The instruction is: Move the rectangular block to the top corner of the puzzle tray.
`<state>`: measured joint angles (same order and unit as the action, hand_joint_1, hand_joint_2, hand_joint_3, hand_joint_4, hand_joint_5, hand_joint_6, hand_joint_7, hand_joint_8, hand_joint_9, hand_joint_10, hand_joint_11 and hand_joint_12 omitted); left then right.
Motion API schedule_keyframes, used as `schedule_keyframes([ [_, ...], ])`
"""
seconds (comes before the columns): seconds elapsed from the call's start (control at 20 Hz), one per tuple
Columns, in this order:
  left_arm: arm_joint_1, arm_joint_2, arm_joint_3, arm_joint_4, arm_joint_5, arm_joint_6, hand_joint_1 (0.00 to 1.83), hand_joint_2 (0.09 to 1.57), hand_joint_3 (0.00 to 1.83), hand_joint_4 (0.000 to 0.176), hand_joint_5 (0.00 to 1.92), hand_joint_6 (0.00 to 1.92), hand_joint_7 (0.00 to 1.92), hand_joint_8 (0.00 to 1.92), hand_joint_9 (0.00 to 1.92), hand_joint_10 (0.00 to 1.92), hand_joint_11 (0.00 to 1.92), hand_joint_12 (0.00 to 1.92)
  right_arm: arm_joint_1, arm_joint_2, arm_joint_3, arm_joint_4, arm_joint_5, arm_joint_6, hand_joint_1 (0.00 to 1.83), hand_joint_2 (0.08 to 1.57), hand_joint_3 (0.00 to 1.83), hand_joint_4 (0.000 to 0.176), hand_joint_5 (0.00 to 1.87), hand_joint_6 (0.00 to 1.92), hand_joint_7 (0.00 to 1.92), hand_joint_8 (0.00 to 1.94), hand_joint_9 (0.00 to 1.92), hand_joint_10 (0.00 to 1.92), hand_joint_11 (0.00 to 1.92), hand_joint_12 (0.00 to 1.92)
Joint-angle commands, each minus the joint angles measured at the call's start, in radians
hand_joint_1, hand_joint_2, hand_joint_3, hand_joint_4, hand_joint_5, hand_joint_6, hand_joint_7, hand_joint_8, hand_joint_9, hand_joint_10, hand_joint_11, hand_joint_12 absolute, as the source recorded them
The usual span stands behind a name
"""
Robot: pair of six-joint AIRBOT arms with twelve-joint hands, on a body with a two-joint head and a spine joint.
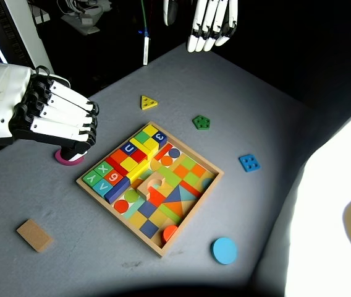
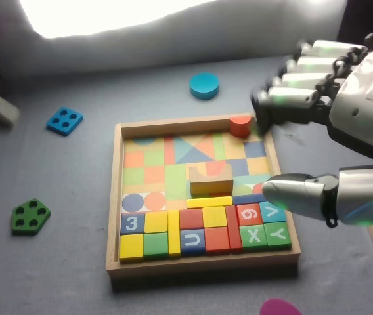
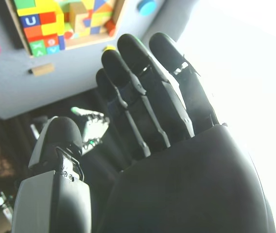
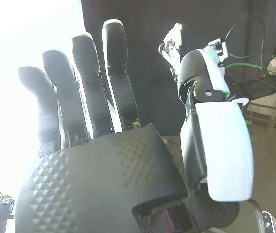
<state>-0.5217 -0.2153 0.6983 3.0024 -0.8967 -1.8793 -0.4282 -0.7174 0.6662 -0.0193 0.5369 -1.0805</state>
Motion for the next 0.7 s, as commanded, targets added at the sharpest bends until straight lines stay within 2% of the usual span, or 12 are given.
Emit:
schedule_keyframes([
  [0.0, -0.015, 0.002, 0.000, 0.010, 0.106, -0.001, 0.13, 1.32, 0.02, 0.023, 0.23, 0.01, 0.19, 0.00, 0.22, 0.02, 0.00, 0.80, 0.010, 0.001, -0.003, 0.016, 0.114, -0.011, 0.00, 1.15, 0.07, 0.000, 0.10, 0.08, 0.13, 0.01, 0.07, 0.05, 0.00, 0.01],
  [0.05, -0.015, 0.002, -0.001, 0.010, 0.106, -0.001, 0.16, 1.32, 0.01, 0.022, 0.24, 0.01, 0.19, 0.00, 0.22, 0.01, 0.00, 0.82, 0.010, -0.001, -0.003, 0.029, 0.106, -0.026, 0.00, 1.16, 0.06, 0.004, 0.08, 0.07, 0.11, 0.00, 0.05, 0.03, 0.00, 0.00],
  [0.15, -0.015, 0.002, 0.000, 0.010, 0.106, -0.001, 0.14, 1.32, 0.01, 0.031, 0.23, 0.00, 0.18, 0.00, 0.23, 0.01, 0.00, 0.82, 0.011, -0.008, -0.003, 0.075, 0.090, -0.077, 0.00, 1.15, 0.06, 0.005, 0.07, 0.06, 0.08, 0.00, 0.04, 0.03, 0.00, 0.00],
  [0.25, -0.015, 0.002, 0.000, 0.010, 0.106, -0.001, 0.13, 1.31, 0.00, 0.030, 0.23, 0.00, 0.19, 0.00, 0.24, 0.01, 0.00, 0.86, 0.011, -0.025, -0.003, 0.181, 0.060, -0.191, 0.00, 1.15, 0.05, 0.012, 0.06, 0.05, 0.06, 0.00, 0.03, 0.02, 0.00, 0.00],
  [0.35, -0.015, 0.002, 0.002, 0.010, 0.106, -0.001, 0.10, 1.33, 0.00, 0.023, 0.15, 0.00, 0.17, 0.00, 0.20, 0.00, 0.00, 0.73, 0.012, -0.057, 0.010, 0.282, 0.011, -0.318, 0.00, 1.14, 0.04, 0.028, 0.05, 0.04, 0.01, 0.00, 0.00, 0.01, 0.00, 0.00],
  [0.4, -0.015, 0.002, 0.003, 0.010, 0.106, -0.001, 0.10, 1.33, 0.00, 0.020, 0.15, 0.00, 0.18, 0.01, 0.21, 0.01, 0.00, 0.76, 0.011, -0.074, 0.022, 0.311, -0.014, -0.348, 0.00, 1.14, 0.04, 0.034, 0.07, 0.05, 0.02, 0.00, 0.01, 0.01, 0.00, 0.00],
  [0.55, -0.014, 0.002, -0.001, 0.010, 0.106, -0.001, 0.09, 1.32, 0.00, 0.017, 0.13, 0.00, 0.18, 0.00, 0.21, 0.00, 0.00, 0.75, 0.011, -0.136, 0.067, 0.454, -0.049, -0.468, 0.00, 1.15, 0.02, 0.054, 0.32, 0.12, 0.02, 0.00, 0.00, 0.00, 0.00, 0.00],
  [0.6, -0.012, 0.002, -0.001, 0.010, 0.105, -0.001, 0.11, 1.32, 0.00, 0.019, 0.15, 0.01, 0.17, 0.00, 0.20, 0.00, 0.00, 0.75, 0.011, -0.156, 0.078, 0.502, -0.050, -0.522, 0.00, 1.15, 0.02, 0.053, 0.42, 0.16, 0.01, 0.00, 0.00, 0.00, 0.00, 0.00],
  [0.65, -0.009, 0.002, 0.000, 0.010, 0.105, -0.001, 0.12, 1.32, 0.00, 0.023, 0.15, 0.01, 0.15, 0.00, 0.19, 0.00, 0.00, 0.74, 0.011, -0.184, 0.095, 0.553, -0.050, -0.564, 0.00, 1.16, 0.02, 0.042, 0.51, 0.20, 0.03, 0.01, 0.00, 0.00, 0.00, 0.00],
])
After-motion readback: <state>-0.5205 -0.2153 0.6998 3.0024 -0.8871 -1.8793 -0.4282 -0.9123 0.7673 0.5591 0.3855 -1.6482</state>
